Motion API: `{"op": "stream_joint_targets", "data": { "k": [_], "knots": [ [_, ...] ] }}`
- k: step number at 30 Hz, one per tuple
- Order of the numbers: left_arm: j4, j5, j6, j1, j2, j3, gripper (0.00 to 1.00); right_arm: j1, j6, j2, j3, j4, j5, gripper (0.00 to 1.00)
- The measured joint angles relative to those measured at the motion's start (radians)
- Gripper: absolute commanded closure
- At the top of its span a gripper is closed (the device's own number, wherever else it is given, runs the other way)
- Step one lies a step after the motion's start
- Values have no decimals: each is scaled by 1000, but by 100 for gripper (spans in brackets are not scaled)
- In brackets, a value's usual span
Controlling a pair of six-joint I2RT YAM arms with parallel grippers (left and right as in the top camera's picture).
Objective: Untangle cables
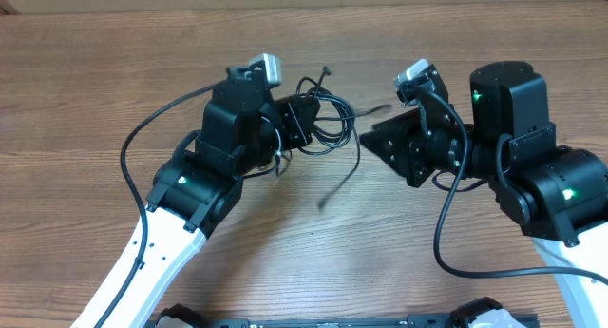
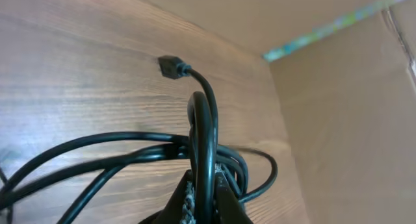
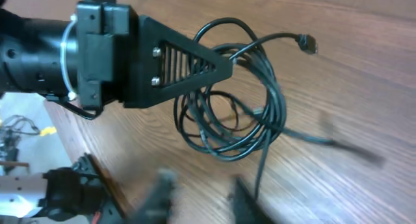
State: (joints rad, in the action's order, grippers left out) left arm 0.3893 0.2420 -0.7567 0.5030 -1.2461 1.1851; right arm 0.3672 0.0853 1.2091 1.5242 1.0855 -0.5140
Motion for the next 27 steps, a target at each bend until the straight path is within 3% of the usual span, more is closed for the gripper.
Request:
{"op": "stream_joint_targets", "data": {
  "k": [2,6,10,17,18,19,20,21,27],
  "knots": [
    [-31,60,128,0,0,0,96,0,-4,0,0,3,24,38],
    [-134,272,410,0,-1,-1,96,0,-3,0,0,15,79,36],
    [-170,372,522,0,-1,-1,96,0,-4,0,0,33,120,36],
    [-202,422,574,-26,-1,-1,96,0,-3,0,0,106,179,37],
    [-208,428,575,-37,-1,-1,96,0,-3,0,0,114,182,43],
    [-235,448,577,-64,-1,-1,96,0,-5,0,0,134,185,70],
    [-249,463,577,-81,0,-1,96,0,-3,0,0,137,187,76],
    [-262,472,577,-90,0,-1,96,0,0,0,0,138,181,94],
    [-288,514,577,-100,1,-1,96,0,-2,0,0,166,108,96]
  ]
}}
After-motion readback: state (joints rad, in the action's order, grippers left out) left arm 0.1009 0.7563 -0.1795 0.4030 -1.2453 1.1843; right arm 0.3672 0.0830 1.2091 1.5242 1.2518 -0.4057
